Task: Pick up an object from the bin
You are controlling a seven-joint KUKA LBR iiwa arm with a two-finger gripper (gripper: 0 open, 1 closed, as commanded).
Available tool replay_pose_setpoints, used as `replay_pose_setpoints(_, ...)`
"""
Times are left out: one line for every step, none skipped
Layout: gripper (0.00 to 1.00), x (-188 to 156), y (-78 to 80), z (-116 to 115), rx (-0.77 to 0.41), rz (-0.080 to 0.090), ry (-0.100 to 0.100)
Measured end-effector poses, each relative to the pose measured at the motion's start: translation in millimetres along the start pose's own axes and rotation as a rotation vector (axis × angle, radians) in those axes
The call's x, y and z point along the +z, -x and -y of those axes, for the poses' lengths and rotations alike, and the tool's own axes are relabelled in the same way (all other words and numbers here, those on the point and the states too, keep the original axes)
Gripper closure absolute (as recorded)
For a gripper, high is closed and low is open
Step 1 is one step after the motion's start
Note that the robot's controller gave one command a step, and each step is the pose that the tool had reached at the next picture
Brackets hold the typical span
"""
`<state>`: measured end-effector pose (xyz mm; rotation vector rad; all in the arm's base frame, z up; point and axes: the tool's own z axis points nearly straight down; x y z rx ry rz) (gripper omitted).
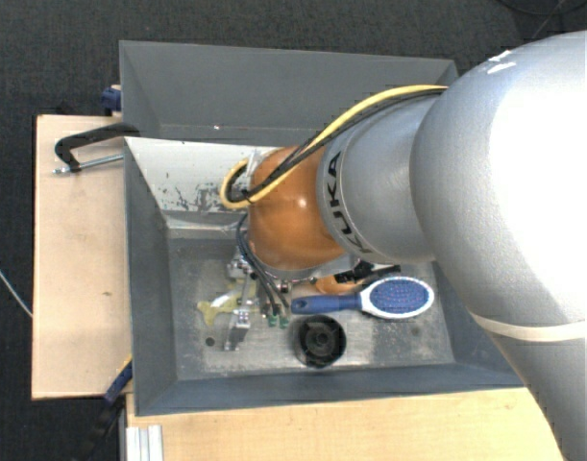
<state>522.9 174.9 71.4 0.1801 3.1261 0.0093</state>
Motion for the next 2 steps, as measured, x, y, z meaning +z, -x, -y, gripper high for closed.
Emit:
replay_pose_setpoints(1.0,-3.8,2.3,-0.8,-0.001,0.007,0.003)
replay_pose_setpoints(1.0,-155.2,22.4,3.2,-0.113,0.004,-0.001)
